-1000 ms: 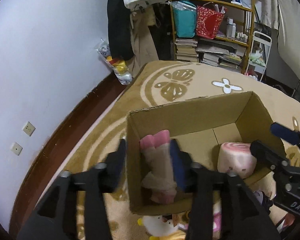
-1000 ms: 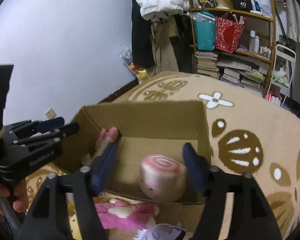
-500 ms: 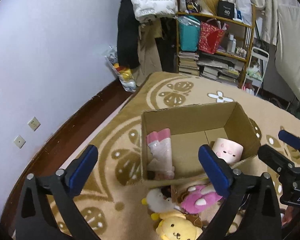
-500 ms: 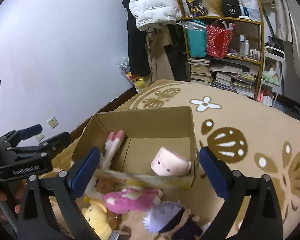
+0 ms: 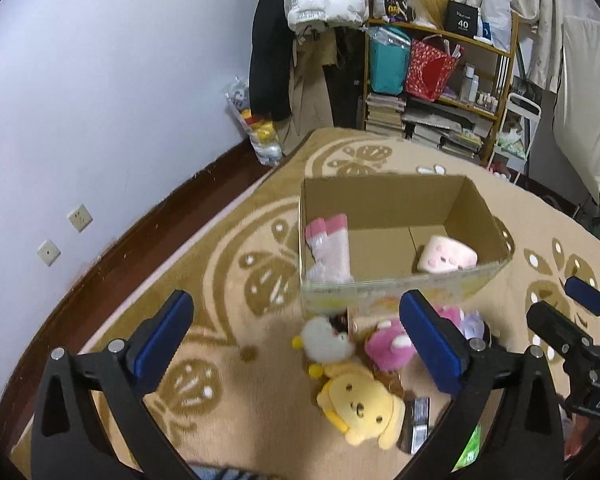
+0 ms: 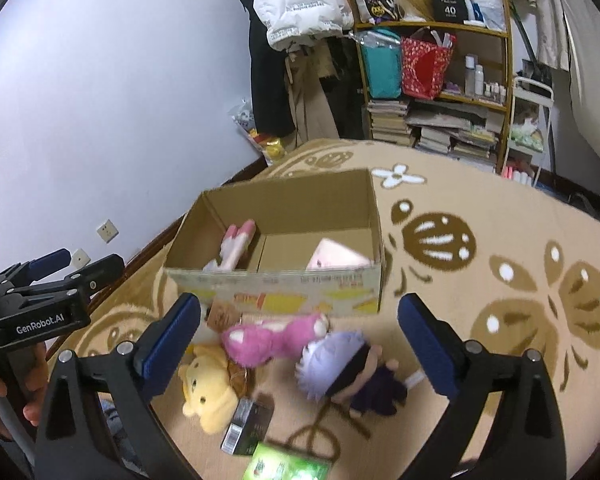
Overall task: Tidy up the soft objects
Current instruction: 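Move both tools back down toward the yellow dog plush and black carton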
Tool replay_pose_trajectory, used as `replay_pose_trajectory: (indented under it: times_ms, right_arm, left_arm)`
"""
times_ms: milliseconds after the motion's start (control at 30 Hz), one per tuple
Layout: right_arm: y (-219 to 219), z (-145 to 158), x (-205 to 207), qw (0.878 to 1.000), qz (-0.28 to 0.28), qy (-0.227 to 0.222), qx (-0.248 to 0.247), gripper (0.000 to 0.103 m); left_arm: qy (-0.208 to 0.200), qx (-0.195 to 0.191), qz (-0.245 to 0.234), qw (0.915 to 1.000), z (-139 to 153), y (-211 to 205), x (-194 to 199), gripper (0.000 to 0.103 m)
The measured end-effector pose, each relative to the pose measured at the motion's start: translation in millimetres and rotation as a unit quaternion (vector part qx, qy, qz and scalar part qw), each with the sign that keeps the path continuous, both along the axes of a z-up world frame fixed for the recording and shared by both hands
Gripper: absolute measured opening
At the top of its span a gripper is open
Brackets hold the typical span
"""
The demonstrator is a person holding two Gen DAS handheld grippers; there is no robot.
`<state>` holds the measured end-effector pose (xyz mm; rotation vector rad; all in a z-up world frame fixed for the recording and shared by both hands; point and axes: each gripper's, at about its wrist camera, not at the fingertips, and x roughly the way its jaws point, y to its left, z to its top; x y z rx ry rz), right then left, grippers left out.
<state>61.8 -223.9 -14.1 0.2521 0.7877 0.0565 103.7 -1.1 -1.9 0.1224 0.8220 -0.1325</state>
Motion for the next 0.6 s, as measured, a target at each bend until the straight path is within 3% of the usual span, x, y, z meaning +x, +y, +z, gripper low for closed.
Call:
replay_pose_trajectory:
  times_ms: [600]
  right_arm:
    - [27,-44,-22,0.997,0.035,0.061,0.010,0.103]
  left_arm:
    - [0.105,-0.001,0.005,0.9945,-53,-2,-1,0.102]
